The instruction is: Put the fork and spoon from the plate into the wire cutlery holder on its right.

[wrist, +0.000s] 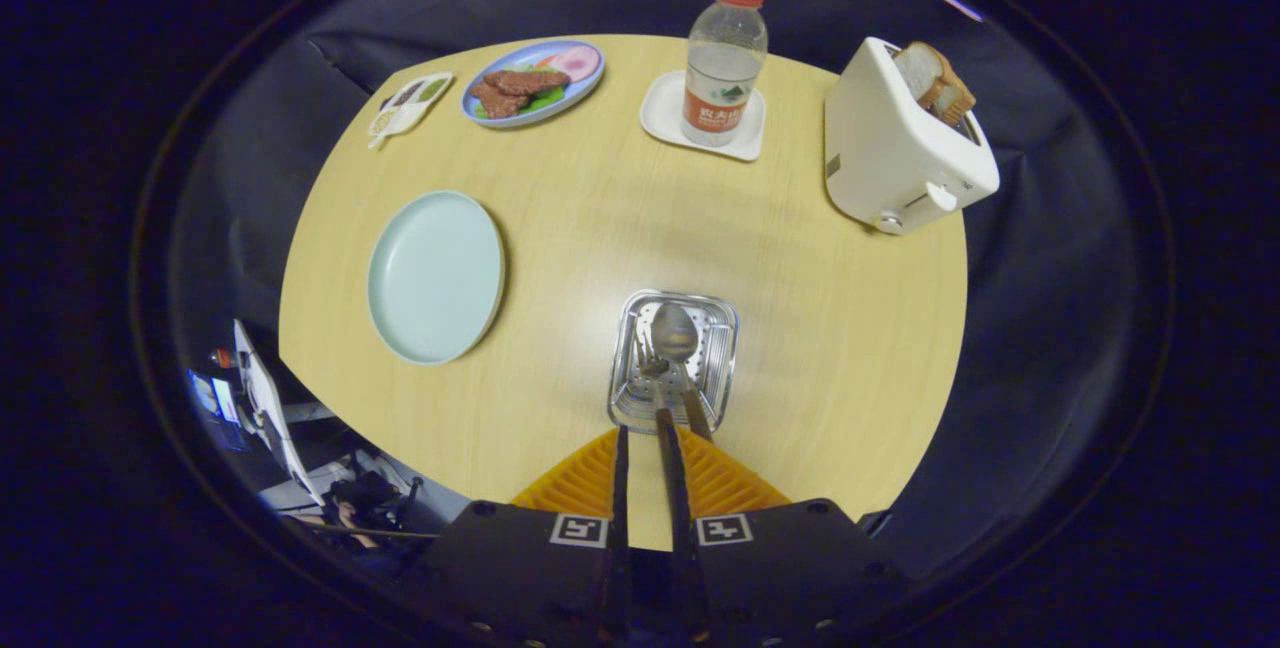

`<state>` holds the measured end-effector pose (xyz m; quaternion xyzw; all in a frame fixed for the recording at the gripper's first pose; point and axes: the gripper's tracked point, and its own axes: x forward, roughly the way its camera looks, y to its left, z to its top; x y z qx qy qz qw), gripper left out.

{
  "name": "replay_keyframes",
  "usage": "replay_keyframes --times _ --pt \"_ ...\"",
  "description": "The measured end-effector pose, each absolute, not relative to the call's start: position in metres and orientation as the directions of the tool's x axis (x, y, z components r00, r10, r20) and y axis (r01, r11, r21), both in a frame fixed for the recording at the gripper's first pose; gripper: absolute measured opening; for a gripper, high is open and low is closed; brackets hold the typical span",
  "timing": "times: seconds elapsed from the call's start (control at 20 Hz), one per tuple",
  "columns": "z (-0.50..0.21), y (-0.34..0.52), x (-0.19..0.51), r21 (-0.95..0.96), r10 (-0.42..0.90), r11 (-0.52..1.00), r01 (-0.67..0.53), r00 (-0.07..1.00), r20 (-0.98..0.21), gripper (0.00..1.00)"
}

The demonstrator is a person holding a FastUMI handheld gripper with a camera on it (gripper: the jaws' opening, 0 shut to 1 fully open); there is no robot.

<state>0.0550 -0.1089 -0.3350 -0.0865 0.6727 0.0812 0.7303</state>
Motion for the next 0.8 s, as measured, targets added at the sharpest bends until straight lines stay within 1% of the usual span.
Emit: replay_keyframes --times 0.05,0.1,0.15,0.2,0.3,0.4,0.55,0.6,0.7,0.75,0.8 --pt "-0.331 -0.100 0.056 -0.002 0.025 0.971 -0.240 0.109 -0.994 0.22" --pt "-0.327 -0.094 0.057 0.004 0.038 0.969 -0.247 0.135 -0.990 0.24" --pt "-0.322 -0.088 0.059 0.005 0.048 0.967 -0.253 0.165 -0.985 0.30" --pt "-0.317 -0.082 0.060 0.004 0.057 0.967 -0.255 0.202 -0.978 0.34" --pt "-0.306 -0.069 0.060 0.017 0.081 0.971 -0.237 0.264 -0.961 0.48" --pt "-0.292 -0.049 0.057 0.064 0.124 0.979 -0.193 0.318 -0.940 0.57" --pt "-0.268 -0.023 0.061 0.104 0.177 0.977 -0.184 0.437 -0.882 0.71" --pt "-0.260 -0.020 0.063 0.094 0.165 0.981 -0.168 0.488 -0.857 0.76" --pt "-0.245 -0.010 0.065 0.076 0.153 0.985 -0.157 0.568 -0.808 0.90" --pt "-0.238 -0.004 0.063 0.065 0.146 0.986 -0.155 0.606 -0.782 0.99" --pt "-0.229 0.000 0.064 0.045 0.131 0.988 -0.149 0.641 -0.756 0.98"
